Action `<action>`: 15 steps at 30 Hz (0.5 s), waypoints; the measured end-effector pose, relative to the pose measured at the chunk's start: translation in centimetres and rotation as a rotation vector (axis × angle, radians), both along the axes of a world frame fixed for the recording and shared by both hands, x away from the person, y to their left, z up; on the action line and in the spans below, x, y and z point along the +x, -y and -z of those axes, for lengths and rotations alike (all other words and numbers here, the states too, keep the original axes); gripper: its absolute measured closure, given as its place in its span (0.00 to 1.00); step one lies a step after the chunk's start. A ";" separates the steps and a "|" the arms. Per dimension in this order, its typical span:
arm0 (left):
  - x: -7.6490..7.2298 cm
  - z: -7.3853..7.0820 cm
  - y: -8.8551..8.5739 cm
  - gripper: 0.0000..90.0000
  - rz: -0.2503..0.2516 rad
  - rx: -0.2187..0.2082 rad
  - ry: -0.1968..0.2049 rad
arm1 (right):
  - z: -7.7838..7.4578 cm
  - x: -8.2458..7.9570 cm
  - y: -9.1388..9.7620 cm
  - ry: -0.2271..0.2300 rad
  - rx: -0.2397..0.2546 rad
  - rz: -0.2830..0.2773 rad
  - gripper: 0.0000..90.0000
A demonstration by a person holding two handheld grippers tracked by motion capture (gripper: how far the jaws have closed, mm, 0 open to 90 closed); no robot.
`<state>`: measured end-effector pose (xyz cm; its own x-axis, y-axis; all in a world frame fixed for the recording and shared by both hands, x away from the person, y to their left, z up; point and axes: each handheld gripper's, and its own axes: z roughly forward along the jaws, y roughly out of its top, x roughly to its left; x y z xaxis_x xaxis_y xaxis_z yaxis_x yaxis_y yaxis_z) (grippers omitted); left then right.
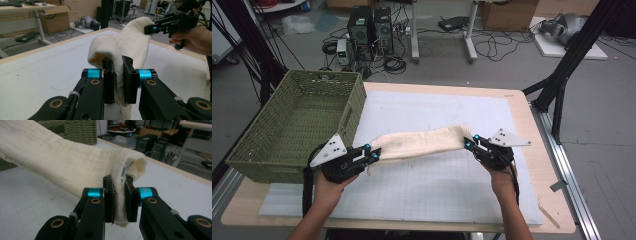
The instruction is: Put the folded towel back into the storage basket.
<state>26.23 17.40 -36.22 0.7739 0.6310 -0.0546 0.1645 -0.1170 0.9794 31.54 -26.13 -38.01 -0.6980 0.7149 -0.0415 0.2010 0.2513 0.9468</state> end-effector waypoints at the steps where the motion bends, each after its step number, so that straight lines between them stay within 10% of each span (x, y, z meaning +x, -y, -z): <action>1: -0.2 -0.2 -0.2 0.90 -0.004 -0.005 0.004 | -0.3 0.1 -0.3 0.004 -0.003 -0.003 0.90; 15: -1.9 -2.6 -4.3 0.90 -0.102 -0.061 0.071 | -4.4 3.9 -6.1 0.083 -0.001 -0.068 0.90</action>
